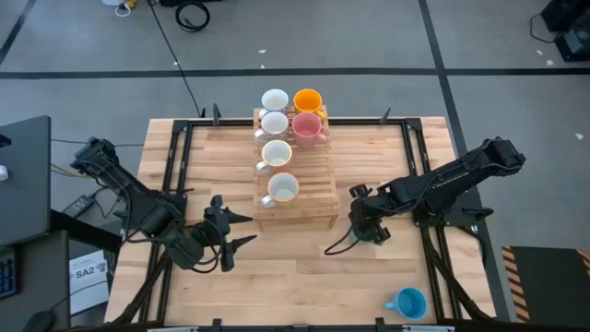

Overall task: Place coffee mugs
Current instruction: Put the green cup on the shelf aligned with the other pink cup

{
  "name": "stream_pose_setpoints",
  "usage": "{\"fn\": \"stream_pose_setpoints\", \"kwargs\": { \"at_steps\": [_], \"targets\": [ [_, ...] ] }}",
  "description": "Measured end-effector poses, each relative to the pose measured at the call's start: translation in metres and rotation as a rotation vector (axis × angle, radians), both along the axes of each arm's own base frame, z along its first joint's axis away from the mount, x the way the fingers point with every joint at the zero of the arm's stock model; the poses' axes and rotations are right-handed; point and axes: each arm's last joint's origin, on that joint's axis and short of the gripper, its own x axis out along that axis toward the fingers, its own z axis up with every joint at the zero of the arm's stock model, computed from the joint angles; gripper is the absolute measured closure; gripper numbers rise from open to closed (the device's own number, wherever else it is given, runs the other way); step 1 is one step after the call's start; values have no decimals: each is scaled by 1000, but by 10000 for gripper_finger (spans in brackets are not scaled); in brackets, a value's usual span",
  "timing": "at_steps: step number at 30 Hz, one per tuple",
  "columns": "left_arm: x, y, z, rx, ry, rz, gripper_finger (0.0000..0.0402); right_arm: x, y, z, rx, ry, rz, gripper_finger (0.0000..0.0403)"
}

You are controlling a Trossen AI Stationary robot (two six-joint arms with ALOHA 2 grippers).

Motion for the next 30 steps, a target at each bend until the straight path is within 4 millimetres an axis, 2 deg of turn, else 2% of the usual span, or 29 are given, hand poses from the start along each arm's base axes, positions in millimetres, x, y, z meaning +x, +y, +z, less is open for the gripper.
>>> {"fn": "stream_pose_setpoints", "kwargs": {
  "at_steps": [14,23,30],
  "targets": [
    [0,0,0,0,0,0,178,0,0,0,-18,-5,-8,242],
    [0,0,0,0,0,0,178,-1,0,1,-9,-8,-5,237],
    [0,0,0,0,0,0,178,-9,-2,15,6,-58,-4,237]
  ]
}}
